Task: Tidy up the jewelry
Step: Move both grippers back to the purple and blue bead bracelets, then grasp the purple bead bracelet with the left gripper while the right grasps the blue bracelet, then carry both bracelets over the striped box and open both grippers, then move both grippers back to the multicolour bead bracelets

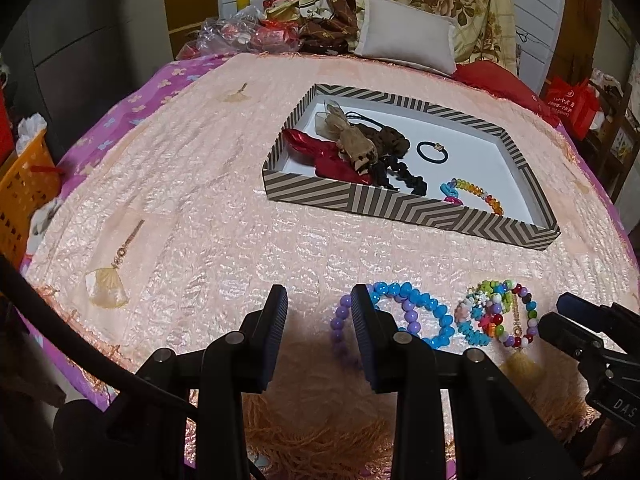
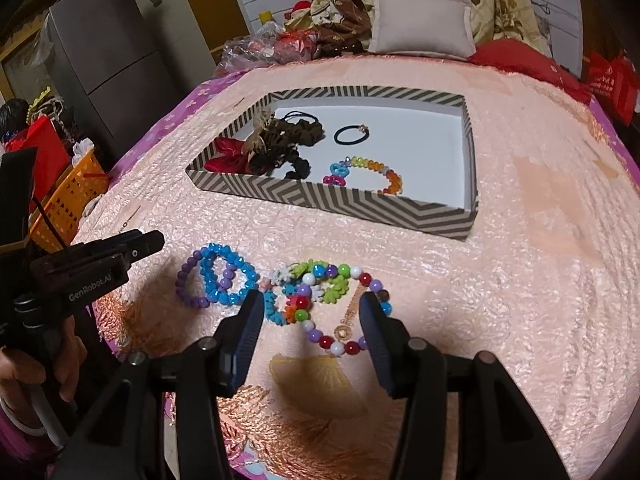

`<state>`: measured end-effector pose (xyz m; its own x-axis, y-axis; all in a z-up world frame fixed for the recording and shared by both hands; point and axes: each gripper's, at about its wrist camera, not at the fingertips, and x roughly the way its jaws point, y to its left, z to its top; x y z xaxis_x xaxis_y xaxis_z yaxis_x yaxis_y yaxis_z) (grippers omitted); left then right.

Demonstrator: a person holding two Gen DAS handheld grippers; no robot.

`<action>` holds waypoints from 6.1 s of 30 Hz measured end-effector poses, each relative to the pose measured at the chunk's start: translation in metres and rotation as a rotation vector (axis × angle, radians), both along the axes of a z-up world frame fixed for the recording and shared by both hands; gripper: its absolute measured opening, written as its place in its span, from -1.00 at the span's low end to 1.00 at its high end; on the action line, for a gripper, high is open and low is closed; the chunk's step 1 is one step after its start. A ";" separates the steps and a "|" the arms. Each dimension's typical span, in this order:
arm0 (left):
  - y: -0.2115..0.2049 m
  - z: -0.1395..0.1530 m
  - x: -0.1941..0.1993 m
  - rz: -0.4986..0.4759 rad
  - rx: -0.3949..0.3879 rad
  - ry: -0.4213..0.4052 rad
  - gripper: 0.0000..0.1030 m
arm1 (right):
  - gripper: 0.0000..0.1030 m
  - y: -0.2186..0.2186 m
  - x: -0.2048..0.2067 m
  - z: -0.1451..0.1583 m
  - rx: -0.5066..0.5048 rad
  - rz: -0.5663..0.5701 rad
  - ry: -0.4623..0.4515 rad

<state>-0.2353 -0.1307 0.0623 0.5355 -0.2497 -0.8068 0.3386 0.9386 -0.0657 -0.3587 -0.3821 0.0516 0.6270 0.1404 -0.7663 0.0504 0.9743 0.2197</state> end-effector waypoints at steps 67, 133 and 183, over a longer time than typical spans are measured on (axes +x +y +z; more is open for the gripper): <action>-0.006 -0.018 0.009 -0.136 -0.123 0.133 -0.79 | -0.84 0.058 0.064 0.013 -0.213 0.276 -0.064; -0.156 -0.014 0.249 -0.084 -0.037 0.168 -0.79 | -0.83 -0.096 0.220 -0.019 -0.123 -0.048 0.114; -0.060 0.020 -0.007 -0.085 0.013 -0.077 -0.38 | 0.08 -0.031 -0.010 0.002 -0.078 -0.065 -0.009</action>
